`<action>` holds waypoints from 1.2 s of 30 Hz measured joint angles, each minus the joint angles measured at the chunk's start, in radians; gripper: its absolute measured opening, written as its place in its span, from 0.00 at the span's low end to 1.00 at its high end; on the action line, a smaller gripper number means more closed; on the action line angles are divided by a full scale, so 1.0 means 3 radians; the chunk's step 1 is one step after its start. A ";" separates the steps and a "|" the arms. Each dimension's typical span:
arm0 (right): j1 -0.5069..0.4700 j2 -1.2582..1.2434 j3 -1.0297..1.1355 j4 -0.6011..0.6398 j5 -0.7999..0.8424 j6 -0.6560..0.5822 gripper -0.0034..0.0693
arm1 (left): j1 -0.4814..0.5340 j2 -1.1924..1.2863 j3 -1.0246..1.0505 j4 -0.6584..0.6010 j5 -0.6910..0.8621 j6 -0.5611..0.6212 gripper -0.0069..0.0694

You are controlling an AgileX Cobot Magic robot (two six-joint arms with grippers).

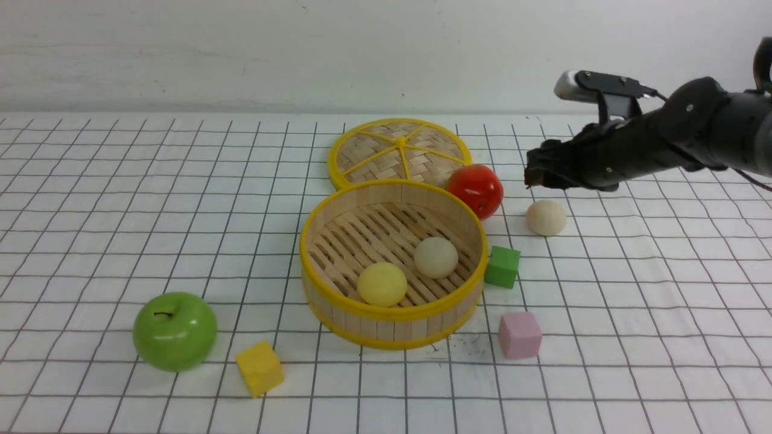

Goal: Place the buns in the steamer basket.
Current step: Use the right arm to grab a steamed stuffed bun, then use the right arm to put the steamed stuffed bun into the steamer

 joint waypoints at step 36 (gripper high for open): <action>0.0000 0.0128 -0.0392 -0.0670 0.0559 0.0697 0.02 | 0.0000 0.0000 0.0000 0.0000 0.0000 0.0000 0.25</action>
